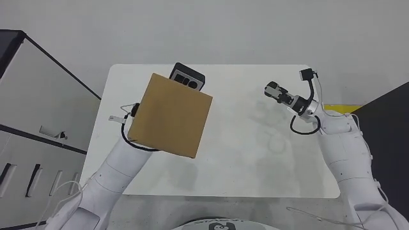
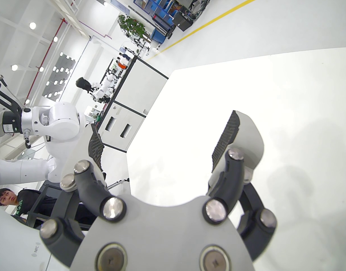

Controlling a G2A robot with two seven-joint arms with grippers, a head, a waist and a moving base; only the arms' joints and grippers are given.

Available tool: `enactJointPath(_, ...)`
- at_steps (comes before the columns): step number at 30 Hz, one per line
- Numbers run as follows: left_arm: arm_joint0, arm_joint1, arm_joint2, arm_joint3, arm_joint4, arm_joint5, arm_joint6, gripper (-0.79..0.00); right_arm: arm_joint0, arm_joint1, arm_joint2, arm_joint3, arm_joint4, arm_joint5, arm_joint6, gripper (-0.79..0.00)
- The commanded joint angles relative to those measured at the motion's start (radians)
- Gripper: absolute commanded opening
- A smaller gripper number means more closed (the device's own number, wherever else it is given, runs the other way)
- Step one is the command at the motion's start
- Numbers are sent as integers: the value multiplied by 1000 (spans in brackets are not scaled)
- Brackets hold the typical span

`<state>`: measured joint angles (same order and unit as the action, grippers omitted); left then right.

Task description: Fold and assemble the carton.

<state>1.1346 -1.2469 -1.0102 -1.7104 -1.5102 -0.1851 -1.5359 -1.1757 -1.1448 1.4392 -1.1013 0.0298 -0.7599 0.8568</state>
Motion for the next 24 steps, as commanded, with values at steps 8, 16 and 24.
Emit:
enactJointPath(8,-8,-10,-8,24,88,-6,0,-785,0,0,0,0,0,0,0,0)
enactJointPath(16,-3,-6,-45,51,214,-11,14,-785,0,0,0,0,0,0,0,0)
enactJointPath(24,9,-20,-41,34,131,1,0,-785,0,0,0,0,0,0,0,0)
